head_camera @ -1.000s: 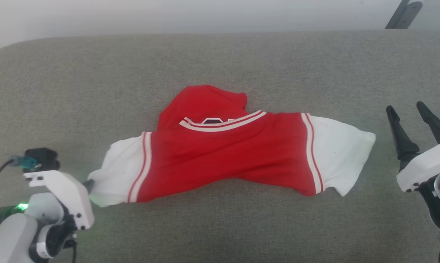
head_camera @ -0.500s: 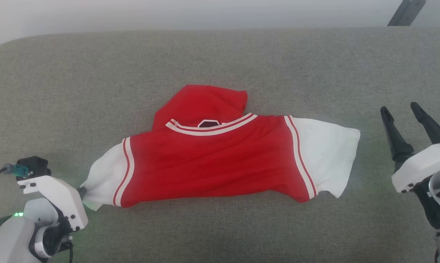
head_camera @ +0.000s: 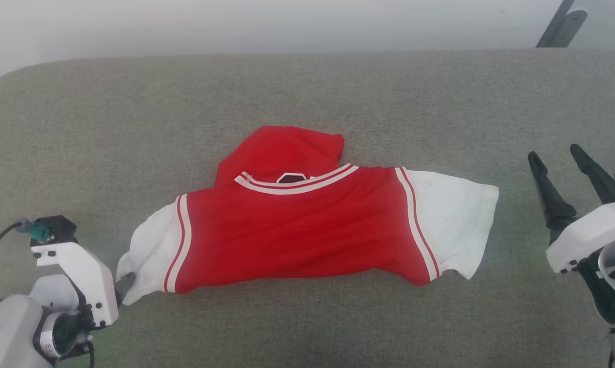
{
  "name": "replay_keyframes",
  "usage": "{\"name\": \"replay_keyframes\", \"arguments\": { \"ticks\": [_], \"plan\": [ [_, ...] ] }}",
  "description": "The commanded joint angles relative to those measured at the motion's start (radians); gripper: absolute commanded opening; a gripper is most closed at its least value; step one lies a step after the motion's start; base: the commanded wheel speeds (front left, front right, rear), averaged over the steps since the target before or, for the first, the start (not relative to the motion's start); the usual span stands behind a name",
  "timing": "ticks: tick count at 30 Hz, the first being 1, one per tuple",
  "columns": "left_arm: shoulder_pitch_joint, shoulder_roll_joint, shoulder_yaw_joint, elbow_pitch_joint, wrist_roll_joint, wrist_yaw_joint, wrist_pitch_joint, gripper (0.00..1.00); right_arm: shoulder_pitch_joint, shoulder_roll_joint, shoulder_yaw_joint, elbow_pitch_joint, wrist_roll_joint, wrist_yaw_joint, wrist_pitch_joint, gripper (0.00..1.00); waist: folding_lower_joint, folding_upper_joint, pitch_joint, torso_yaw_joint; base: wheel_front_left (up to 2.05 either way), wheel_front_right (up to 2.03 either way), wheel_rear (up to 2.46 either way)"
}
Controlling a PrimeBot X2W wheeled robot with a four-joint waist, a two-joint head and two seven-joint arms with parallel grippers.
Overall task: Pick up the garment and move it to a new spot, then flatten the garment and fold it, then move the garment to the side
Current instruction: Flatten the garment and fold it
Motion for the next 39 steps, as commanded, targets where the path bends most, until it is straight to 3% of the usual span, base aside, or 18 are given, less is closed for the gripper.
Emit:
{"name": "replay_keyframes", "arguments": {
  "ticks": [1, 9, 11, 16, 21, 28, 39],
  "plan": [
    [-0.013, 0.004, -0.015, 0.008, 0.003, -0.004, 0.024, 1.00, 0.010, -0.004, 0.005, -0.006, 0.006, 0.000, 0.007, 1.00, 0.0000, 0.0000, 0.001, -0.004, 0.00, 0.00, 0.00],
    [-0.046, -0.029, -0.060, 0.090, -0.025, -0.017, 0.142, 1.00, 0.012, -0.012, 0.031, -0.027, 0.033, 0.000, 0.054, 1.00, 0.0000, 0.0000, 0.019, -0.024, 0.00, 0.00, 0.00],
    [-0.051, -0.041, -0.071, 0.108, -0.028, -0.036, 0.149, 0.00, 0.016, -0.015, 0.042, -0.031, 0.047, 0.000, 0.072, 1.00, 0.0000, 0.0000, 0.024, -0.027, 0.00, 0.00, 0.00],
    [-0.069, -0.056, -0.077, 0.131, -0.034, -0.071, 0.128, 0.00, 0.018, -0.028, 0.065, -0.027, 0.084, 0.000, 0.129, 1.00, 0.0000, 0.0000, 0.034, -0.032, 0.00, 0.00, 0.00],
    [-0.099, -0.073, -0.088, 0.146, -0.019, -0.092, 0.104, 0.00, -0.008, -0.050, 0.074, 0.014, 0.129, 0.000, 0.254, 1.00, 0.0000, 0.0000, 0.052, -0.016, 0.00, 0.00, 0.00],
    [-0.156, -0.104, -0.106, 0.149, 0.003, -0.106, 0.074, 0.00, -0.086, -0.051, 0.081, 0.111, 0.189, 0.000, 0.426, 1.00, 0.0000, 0.0000, 0.087, 0.021, 0.00, 0.00, 0.00],
    [-0.224, -0.170, -0.141, 0.178, 0.026, -0.126, 0.043, 0.00, -0.195, -0.016, 0.123, 0.322, 0.170, 0.000, 0.623, 1.00, 0.0000, 0.0000, 0.131, 0.076, 0.00, 0.00, 0.00]
  ]
}}
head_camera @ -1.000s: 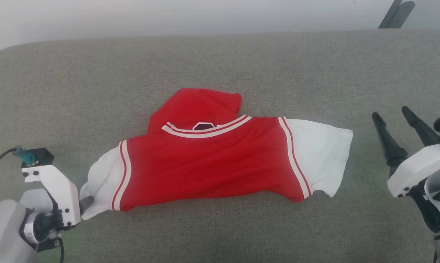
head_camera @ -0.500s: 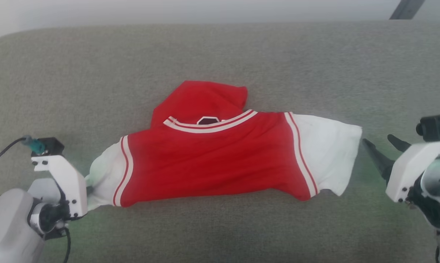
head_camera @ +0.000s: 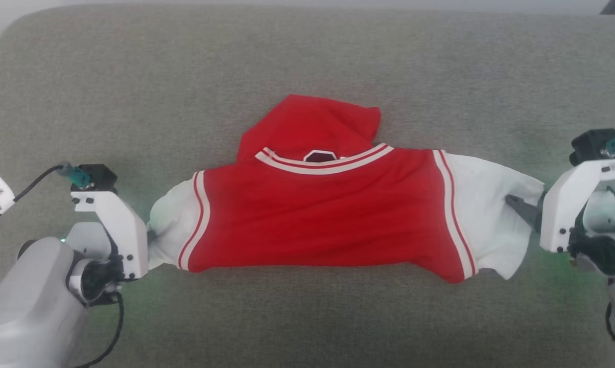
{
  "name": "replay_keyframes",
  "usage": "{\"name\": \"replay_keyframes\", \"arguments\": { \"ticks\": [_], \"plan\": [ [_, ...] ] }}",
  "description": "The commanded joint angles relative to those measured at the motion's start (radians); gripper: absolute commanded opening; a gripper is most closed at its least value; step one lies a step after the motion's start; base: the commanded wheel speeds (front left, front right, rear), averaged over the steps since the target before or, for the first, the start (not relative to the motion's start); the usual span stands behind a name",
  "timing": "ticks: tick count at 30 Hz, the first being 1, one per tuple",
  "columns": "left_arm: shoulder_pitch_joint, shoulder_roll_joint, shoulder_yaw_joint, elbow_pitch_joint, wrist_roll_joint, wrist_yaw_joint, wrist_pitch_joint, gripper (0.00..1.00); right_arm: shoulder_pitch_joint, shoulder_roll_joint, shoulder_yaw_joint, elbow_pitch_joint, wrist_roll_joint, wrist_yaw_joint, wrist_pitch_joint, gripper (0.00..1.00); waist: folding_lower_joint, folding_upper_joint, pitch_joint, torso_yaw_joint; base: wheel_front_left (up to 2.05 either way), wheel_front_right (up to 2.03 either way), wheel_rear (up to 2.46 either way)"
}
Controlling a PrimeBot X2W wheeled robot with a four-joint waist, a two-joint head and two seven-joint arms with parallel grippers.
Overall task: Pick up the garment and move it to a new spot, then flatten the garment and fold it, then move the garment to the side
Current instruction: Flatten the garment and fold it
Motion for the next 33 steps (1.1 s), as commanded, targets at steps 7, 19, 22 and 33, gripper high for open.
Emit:
{"name": "replay_keyframes", "arguments": {
  "ticks": [7, 19, 22, 33],
  "plan": [
    [-0.029, -0.072, -0.024, 0.048, 0.010, -0.016, -0.038, 0.00, -0.036, 0.025, 0.020, 0.069, -0.017, 0.000, -0.001, 0.00, 0.0000, -0.0001, -0.013, 0.017, 0.00, 0.00, 0.00],
    [-0.217, 0.030, 0.007, -0.029, 0.057, 0.007, -0.030, 0.00, -0.201, -0.008, 0.064, -0.042, -0.031, 0.000, -0.143, 0.00, 0.0000, -0.0001, -0.153, -0.014, 0.00, 0.00, 0.00],
    [-0.252, 0.048, 0.009, -0.038, 0.070, 0.010, -0.029, 0.00, -0.235, -0.003, 0.082, -0.050, -0.035, 0.000, -0.170, 0.00, 0.0000, -0.0001, -0.180, -0.023, 0.00, 0.00, 0.00],
    [-0.477, 0.085, 0.034, -0.021, 0.127, -0.001, -0.103, 0.00, -0.492, 0.027, 0.174, 0.031, -0.069, 0.000, -0.343, 0.00, 0.0000, -0.0001, -0.294, -0.069, 0.00, 0.00, 0.00]
  ]
}}
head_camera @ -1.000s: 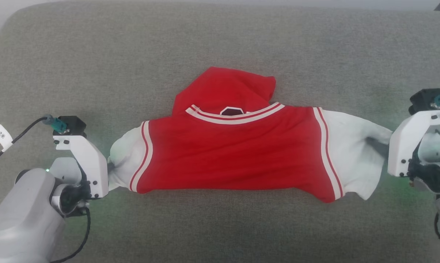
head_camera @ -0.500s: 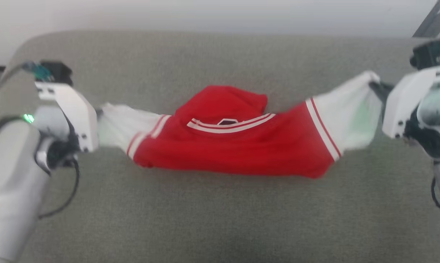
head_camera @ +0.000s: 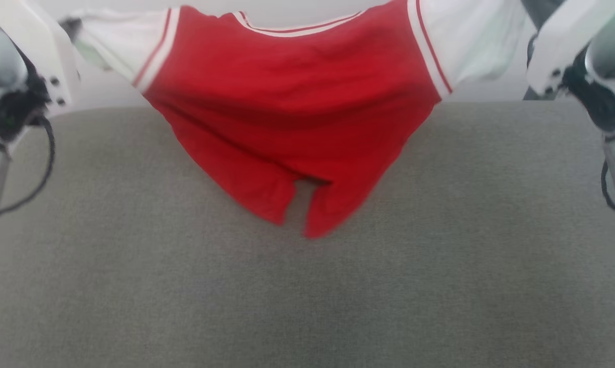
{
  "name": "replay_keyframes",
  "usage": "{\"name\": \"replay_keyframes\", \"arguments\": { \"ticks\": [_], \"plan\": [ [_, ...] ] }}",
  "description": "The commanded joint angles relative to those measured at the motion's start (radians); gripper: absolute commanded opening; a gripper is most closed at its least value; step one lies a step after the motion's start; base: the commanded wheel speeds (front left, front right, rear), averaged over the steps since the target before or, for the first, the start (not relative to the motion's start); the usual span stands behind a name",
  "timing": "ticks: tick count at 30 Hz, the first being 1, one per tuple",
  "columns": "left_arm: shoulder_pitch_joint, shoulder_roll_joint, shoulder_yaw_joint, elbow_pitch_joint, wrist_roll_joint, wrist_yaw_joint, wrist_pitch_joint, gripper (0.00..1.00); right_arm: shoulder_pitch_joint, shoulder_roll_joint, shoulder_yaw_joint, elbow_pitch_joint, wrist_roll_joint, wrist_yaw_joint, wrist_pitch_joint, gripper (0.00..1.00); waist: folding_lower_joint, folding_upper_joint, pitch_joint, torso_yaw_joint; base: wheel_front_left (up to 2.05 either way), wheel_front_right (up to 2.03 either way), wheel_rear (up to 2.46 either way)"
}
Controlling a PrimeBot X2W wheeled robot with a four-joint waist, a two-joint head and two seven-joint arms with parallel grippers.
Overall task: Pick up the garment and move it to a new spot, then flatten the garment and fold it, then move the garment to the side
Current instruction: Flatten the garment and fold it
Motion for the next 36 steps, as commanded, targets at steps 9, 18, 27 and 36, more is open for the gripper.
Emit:
{"name": "replay_keyframes", "arguments": {
  "ticks": [9, 18, 27, 36],
  "plan": [
    [-0.143, -0.018, -0.012, 0.058, 0.043, -0.018, -0.058, 0.00, -0.162, 0.019, 0.073, 0.141, -0.010, 0.000, -0.090, 0.00, 0.0000, 0.0001, -0.001, -0.023, 0.00, 0.00, 0.00],
    [-0.306, -0.066, -0.019, 0.152, 0.087, -0.021, -0.162, 0.00, -0.331, 0.021, 0.108, 0.303, -0.033, 0.000, -0.220, 0.00, 0.0000, 0.0001, 0.154, -0.017, 0.00, 0.00, 0.00],
    [-0.519, -0.104, -0.019, 0.262, 0.144, -0.025, -0.347, 0.00, -0.548, 0.021, 0.076, 0.465, -0.177, 0.000, -0.496, 0.00, 0.0000, 0.0001, 0.358, 0.001, 0.00, 0.00, 0.00],
    [-0.652, -0.143, -0.013, 0.327, 0.192, -0.026, -0.655, 0.00, -0.676, 0.006, -0.031, 0.435, -0.422, 0.000, -0.616, 0.00, 0.0000, 0.0001, 0.469, 0.032, 0.00, 0.00, 0.00]
  ]
}}
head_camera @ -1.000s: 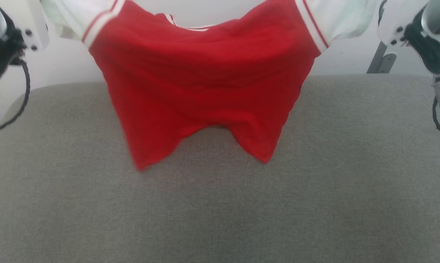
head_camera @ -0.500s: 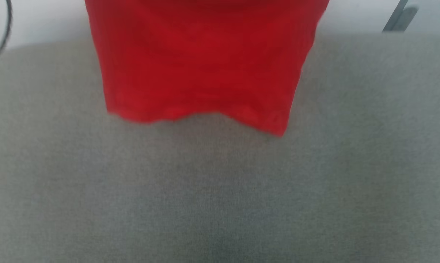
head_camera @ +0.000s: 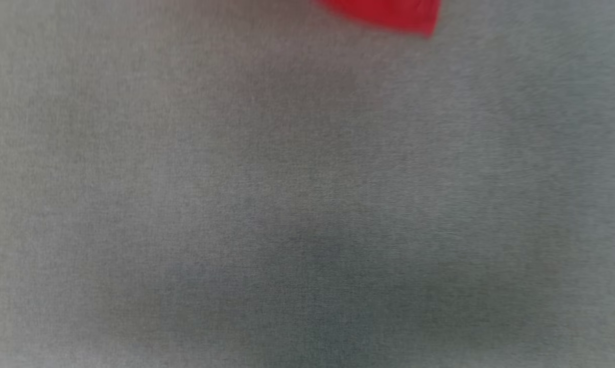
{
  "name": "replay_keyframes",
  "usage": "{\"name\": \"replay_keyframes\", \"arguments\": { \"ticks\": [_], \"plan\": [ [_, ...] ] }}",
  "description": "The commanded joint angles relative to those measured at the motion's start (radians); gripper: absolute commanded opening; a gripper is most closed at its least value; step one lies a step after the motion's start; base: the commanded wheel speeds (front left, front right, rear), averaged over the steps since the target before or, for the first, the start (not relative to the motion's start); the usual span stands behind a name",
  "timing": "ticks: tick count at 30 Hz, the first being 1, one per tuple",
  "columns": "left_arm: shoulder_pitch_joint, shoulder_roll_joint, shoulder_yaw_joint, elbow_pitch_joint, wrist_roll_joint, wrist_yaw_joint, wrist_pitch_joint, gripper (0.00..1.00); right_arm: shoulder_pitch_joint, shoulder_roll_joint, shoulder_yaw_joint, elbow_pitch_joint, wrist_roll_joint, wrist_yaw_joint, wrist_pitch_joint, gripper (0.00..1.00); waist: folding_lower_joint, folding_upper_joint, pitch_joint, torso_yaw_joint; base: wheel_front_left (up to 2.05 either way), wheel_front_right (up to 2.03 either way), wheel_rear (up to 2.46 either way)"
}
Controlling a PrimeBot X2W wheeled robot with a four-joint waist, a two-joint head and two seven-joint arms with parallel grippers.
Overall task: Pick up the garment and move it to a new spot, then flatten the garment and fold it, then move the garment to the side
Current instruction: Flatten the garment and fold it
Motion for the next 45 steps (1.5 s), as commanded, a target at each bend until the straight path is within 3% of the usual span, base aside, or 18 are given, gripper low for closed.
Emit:
{"name": "replay_keyframes", "arguments": {
  "ticks": [1, 5, 11, 18, 21, 25, 29, 36, 38, 42, 43, 45],
  "plan": [
    [-0.010, -0.006, 0.006, 0.011, -0.001, -0.003, -0.019, 0.00, -0.002, 0.001, -0.018, -0.026, -0.022, 0.000, -0.006, 0.00, -0.0001, 0.0001, 0.034, 0.021, 0.00, 0.00, 0.00],
    [0.006, -0.030, -0.002, 0.063, 0.001, -0.026, -0.075, 0.00, 0.085, 0.024, -0.087, -0.120, -0.136, 0.000, -0.005, 0.00, -0.0001, 0.0001, 0.041, 0.037, 0.00, 0.00, 0.00],
    [0.111, -0.069, -0.029, 0.133, -0.021, -0.060, -0.091, 0.00, 0.220, 0.035, -0.072, -0.075, -0.139, 0.000, -0.005, 0.00, -0.0001, 0.0001, 0.004, 0.055, 0.00, 0.00, 0.00],
    [0.321, -0.115, -0.100, 0.157, -0.101, -0.072, 0.000, 0.00, 0.404, 0.040, 0.049, 0.021, 0.000, 0.000, -0.005, 0.00, -0.0001, 0.0001, -0.083, 0.066, 0.00, 0.00, 0.00],
    [0.438, -0.098, -0.148, 0.104, -0.160, -0.072, 0.062, 0.00, 0.495, 0.028, 0.127, 0.032, 0.112, 0.000, 0.016, 0.00, -0.0001, 0.0001, -0.125, 0.071, 0.00, 0.00, 0.00],
    [0.594, -0.054, -0.200, 0.015, -0.242, -0.072, 0.133, 0.00, 0.629, -0.011, 0.234, -0.026, 0.282, 0.000, 0.071, 0.00, -0.0001, 0.0001, -0.180, 0.072, 0.00, 0.00, 0.00],
    [0.741, 0.013, -0.226, -0.083, -0.310, -0.072, 0.180, 0.00, 0.765, -0.090, 0.326, -0.141, 0.409, 0.000, 0.116, 0.00, -0.0001, 0.0001, -0.222, 0.072, 0.00, 0.00, 0.00],
    [0.988, 0.131, -0.261, -0.310, -0.407, -0.072, 0.242, 0.00, 0.967, -0.267, 0.453, -0.393, 0.525, 0.000, 0.124, 0.00, -0.0001, 0.0001, -0.269, 0.065, 0.00, 0.00, 0.00],
    [1.024, 0.149, -0.263, -0.343, -0.419, -0.072, 0.255, 0.00, 0.999, -0.287, 0.466, -0.421, 0.544, 0.000, 0.133, 0.00, -0.0001, 0.0001, -0.272, 0.064, 0.00, 0.00, 0.00],
    [1.150, 0.225, -0.259, -0.458, -0.448, -0.013, 0.294, 0.00, 1.102, -0.376, 0.502, -0.522, 0.580, 0.000, 0.159, 0.00, -0.0001, 0.0001, -0.278, 0.058, 0.00, 0.00, 0.00],
    [1.203, 0.265, -0.255, -0.514, -0.450, 0.032, 0.306, 0.00, 1.146, -0.416, 0.512, -0.552, 0.591, 0.000, 0.174, 0.00, -0.0001, 0.0001, -0.277, 0.055, 0.00, 0.00, 0.00],
    [1.258, 0.303, -0.256, -0.564, -0.454, 0.073, 0.320, 0.00, 1.182, -0.447, 0.516, -0.583, 0.588, 0.000, 0.178, 0.00, -0.0001, 0.0001, -0.275, 0.053, 0.00, 0.00, 0.00]
  ]
}}
